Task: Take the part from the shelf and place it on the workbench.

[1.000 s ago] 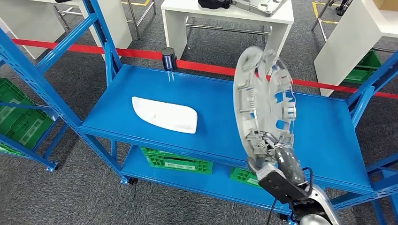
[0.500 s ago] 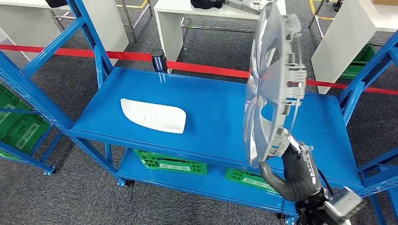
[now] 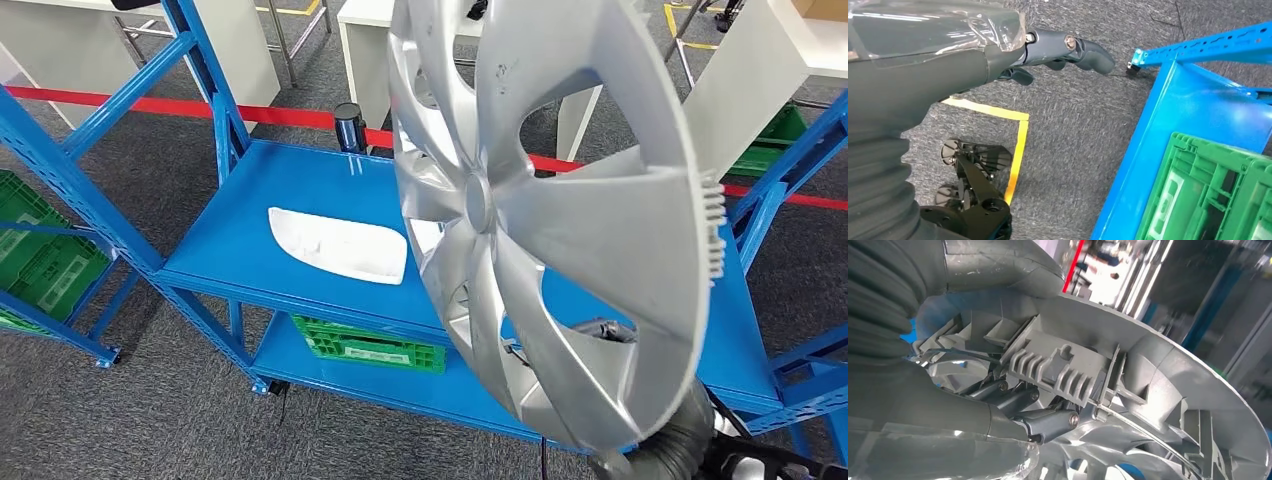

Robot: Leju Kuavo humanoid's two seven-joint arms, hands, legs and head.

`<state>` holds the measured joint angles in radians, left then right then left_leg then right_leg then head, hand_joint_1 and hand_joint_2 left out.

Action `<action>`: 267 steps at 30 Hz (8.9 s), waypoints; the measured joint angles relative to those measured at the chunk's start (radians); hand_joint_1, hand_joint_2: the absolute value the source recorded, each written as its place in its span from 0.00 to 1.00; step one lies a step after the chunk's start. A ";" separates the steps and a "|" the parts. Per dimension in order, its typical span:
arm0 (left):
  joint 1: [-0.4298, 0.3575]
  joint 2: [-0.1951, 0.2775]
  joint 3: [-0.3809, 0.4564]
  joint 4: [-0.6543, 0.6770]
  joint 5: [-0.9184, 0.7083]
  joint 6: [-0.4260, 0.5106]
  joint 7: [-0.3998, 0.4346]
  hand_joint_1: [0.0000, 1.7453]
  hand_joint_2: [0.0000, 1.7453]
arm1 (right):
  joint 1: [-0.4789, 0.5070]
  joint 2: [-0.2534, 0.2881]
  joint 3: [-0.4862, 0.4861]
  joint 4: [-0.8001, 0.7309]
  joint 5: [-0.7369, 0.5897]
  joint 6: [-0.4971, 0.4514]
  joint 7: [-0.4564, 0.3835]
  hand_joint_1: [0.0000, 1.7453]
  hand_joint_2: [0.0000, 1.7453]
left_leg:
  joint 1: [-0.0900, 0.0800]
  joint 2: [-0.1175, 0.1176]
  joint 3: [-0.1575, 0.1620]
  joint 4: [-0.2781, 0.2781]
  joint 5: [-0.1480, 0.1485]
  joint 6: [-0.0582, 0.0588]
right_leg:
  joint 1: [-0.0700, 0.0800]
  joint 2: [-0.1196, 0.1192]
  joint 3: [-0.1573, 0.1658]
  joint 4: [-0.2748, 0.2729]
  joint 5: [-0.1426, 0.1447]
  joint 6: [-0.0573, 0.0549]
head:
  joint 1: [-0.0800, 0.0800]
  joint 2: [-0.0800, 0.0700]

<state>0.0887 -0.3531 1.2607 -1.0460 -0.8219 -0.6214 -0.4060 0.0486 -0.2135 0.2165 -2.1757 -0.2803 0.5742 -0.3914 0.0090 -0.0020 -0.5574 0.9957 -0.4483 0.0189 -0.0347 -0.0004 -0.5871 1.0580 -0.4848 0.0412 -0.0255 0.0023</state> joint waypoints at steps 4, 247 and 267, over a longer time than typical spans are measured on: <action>0.000 0.000 0.001 -0.002 -0.014 0.000 -0.008 0.00 1.00 | -0.012 -0.023 0.017 -0.014 0.003 0.041 -0.018 0.99 1.00 | -0.002 -0.001 -0.018 0.016 0.000 -0.021 | 0.006 0.003 0.006 -0.031 0.021 -0.029 | -0.001 0.000; 0.247 -0.004 -0.364 -0.280 0.369 0.097 0.344 0.00 1.00 | -0.066 -0.224 0.066 0.024 0.113 0.078 0.000 0.99 1.00 | -0.015 0.008 -0.020 -0.037 0.033 0.026 | 0.010 -0.008 0.012 0.101 -0.010 0.012 | 0.001 0.000; 0.236 0.000 -0.364 -0.273 0.401 0.118 0.328 0.00 1.00 | -0.169 -0.224 0.135 0.022 0.188 0.075 0.060 0.99 1.00 | -0.024 0.047 0.032 -0.020 -0.021 0.018 | 0.034 -0.084 0.083 -0.092 -0.001 -0.044 | -0.007 0.000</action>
<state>0.3248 -0.3531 0.8969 -1.3192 -0.4205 -0.5032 -0.0783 -0.1208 -0.4376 0.3516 -2.1533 -0.0922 0.6492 -0.3312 -0.0153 0.0446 -0.5253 0.9762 -0.4694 0.0373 -0.0007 -0.0841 -0.5039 0.9656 -0.4862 -0.0032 -0.0322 0.0023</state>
